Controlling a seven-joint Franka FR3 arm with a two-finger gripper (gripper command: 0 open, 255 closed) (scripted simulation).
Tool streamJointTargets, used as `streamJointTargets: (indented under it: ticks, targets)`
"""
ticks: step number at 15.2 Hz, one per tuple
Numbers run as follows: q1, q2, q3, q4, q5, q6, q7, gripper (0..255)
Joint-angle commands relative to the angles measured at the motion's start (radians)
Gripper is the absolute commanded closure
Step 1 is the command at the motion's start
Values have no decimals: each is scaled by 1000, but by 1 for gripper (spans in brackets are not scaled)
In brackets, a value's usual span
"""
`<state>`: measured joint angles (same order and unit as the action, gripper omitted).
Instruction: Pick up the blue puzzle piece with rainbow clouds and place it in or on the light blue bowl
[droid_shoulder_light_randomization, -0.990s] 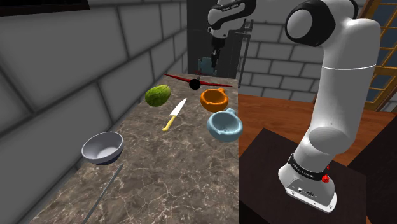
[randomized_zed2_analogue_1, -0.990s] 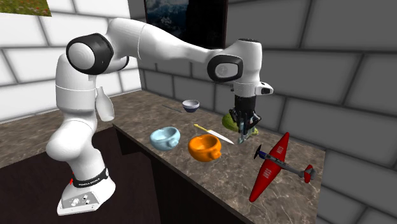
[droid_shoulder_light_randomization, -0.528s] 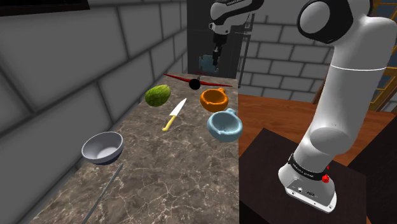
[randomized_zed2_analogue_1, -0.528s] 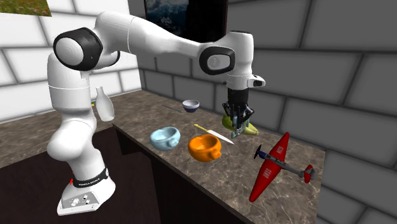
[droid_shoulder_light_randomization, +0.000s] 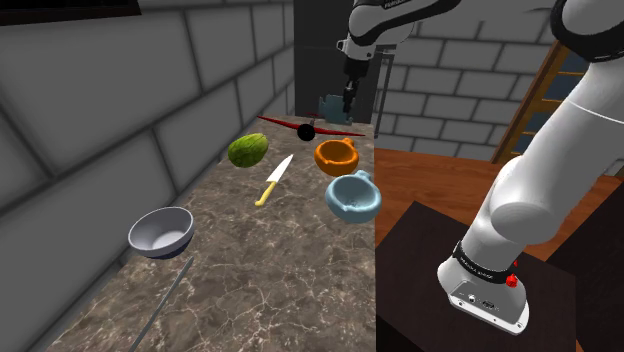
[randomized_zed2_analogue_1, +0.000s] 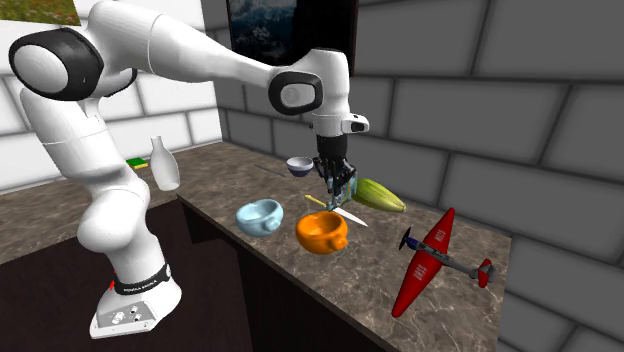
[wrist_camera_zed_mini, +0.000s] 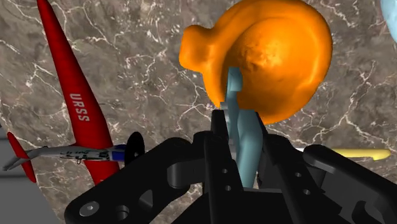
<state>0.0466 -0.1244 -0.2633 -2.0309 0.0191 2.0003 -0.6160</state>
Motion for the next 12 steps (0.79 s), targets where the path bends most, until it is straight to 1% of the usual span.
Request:
streamJointTargets:
  ticks: [1,6,12]
  targets:
    - [9,-80,19,-72,-22,-4,39,255]
    - [21,-262,78,-242,-53,-13,129,255]
    - [39,-474,161,-409,-50,-58,231,255]
